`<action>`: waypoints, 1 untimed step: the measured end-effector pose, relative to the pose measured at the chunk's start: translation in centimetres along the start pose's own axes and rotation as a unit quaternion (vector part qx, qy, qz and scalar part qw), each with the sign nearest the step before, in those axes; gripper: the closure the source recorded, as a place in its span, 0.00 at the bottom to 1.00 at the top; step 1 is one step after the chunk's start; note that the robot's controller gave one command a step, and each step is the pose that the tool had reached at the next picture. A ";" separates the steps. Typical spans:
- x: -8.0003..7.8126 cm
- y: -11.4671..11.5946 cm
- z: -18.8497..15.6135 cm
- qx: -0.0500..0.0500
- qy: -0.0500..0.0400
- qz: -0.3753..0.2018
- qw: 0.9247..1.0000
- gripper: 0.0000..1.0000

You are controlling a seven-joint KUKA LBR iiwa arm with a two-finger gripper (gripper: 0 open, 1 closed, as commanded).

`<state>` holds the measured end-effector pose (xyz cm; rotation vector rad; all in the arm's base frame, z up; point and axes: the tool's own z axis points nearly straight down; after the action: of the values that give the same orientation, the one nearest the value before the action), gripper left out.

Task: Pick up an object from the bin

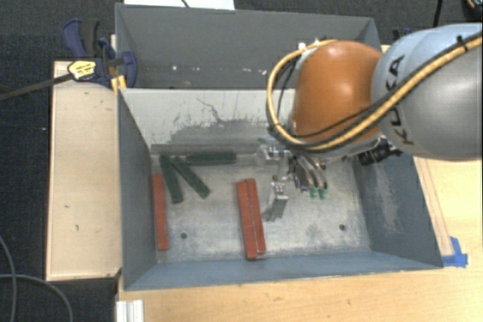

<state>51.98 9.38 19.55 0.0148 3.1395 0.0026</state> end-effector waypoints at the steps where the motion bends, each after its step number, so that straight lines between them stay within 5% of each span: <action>1: -2.2 -0.2 12.6 0.000 0.004 -0.216 0.976 0.00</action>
Offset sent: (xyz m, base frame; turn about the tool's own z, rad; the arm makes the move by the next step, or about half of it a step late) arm 0.0222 -0.0025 -0.1255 -0.4353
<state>54.16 9.16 6.93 -0.6642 3.0756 0.0016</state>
